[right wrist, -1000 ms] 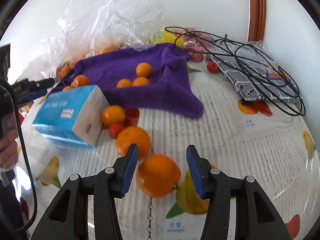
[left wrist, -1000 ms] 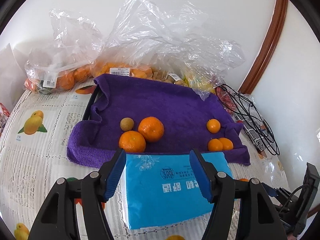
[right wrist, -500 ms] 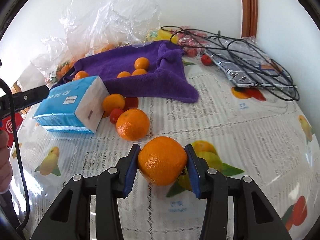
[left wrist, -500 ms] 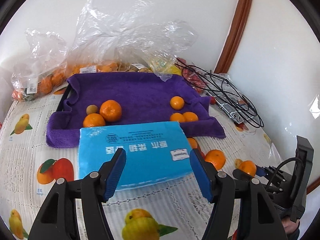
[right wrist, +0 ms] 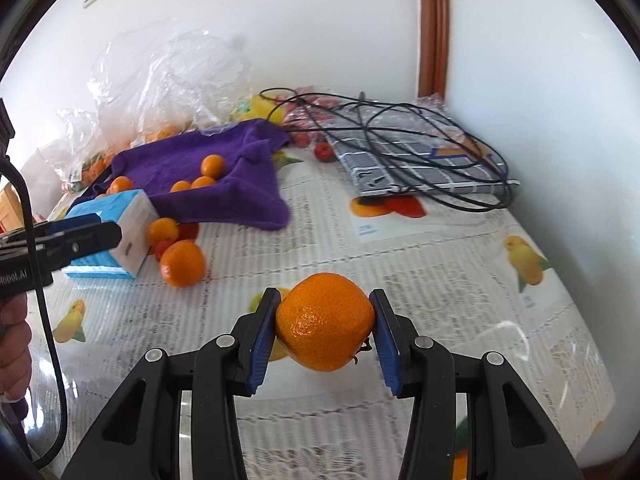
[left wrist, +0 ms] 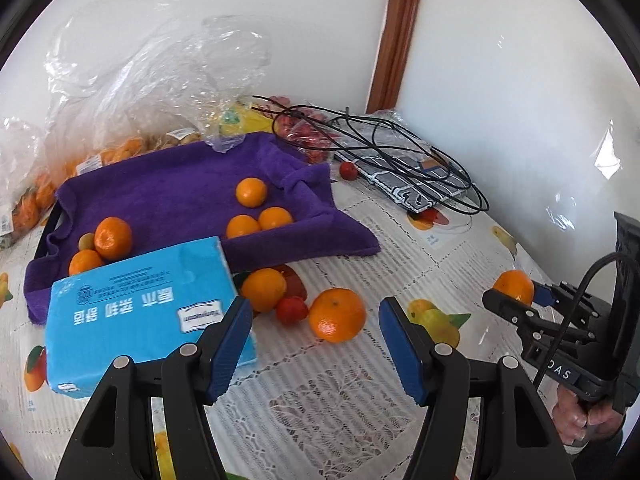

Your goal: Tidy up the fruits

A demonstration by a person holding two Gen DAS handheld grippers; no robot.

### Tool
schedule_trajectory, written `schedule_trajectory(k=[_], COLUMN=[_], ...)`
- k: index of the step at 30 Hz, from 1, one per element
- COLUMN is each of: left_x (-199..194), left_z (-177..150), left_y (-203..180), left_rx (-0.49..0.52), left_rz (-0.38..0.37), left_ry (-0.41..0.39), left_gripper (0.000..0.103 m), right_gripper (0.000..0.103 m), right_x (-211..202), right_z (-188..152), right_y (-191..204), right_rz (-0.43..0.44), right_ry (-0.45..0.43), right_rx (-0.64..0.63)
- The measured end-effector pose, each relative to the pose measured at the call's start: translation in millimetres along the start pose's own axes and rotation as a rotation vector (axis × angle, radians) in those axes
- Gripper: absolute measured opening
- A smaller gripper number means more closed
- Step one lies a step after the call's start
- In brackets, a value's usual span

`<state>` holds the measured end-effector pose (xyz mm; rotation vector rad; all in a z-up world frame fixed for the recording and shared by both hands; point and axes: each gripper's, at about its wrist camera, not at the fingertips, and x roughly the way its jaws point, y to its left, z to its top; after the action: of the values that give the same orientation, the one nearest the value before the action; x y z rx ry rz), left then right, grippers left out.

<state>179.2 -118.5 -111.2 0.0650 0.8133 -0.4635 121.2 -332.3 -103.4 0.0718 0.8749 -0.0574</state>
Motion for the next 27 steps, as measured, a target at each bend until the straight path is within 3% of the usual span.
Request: schedule_trajectory(k=[6,12,16,19,27], left_x=[26.7,49.0,58.2,60.2,48.7], left_z=[-2.6,-6.0,-8.6,-9.4,-7.0], left_y=[-29.5,-39.2,-46.6,-45.5,-33.1], left_rx=[0.084,0.104,0.146,0.149,0.115], left_rz=[0.039,0.058,0.127,0.165,0.111], left_ry=[0.035,0.094,0.108,0.100,0.088], left_gripper=[0.059,0.055,0.054,0.043,0.040], right_gripper=[0.045,0.045,0.045,0.045,0.045], right_x=[-0.3,0.5,4.7,8.7,10.3], right_z=[-1.7,-4.4,-5.3,-5.4,-4.2], right_y=[-26.6,-39.4,-38.9,-36.1,-23.1], right_rz=[-0.035,-0.033,-0.025,-0.017,-0.012], right_ry=[-0.005,-0.009,-0.002,0.003,0.006], right_rx=[0.027,0.051,0.048,0.045,0.031])
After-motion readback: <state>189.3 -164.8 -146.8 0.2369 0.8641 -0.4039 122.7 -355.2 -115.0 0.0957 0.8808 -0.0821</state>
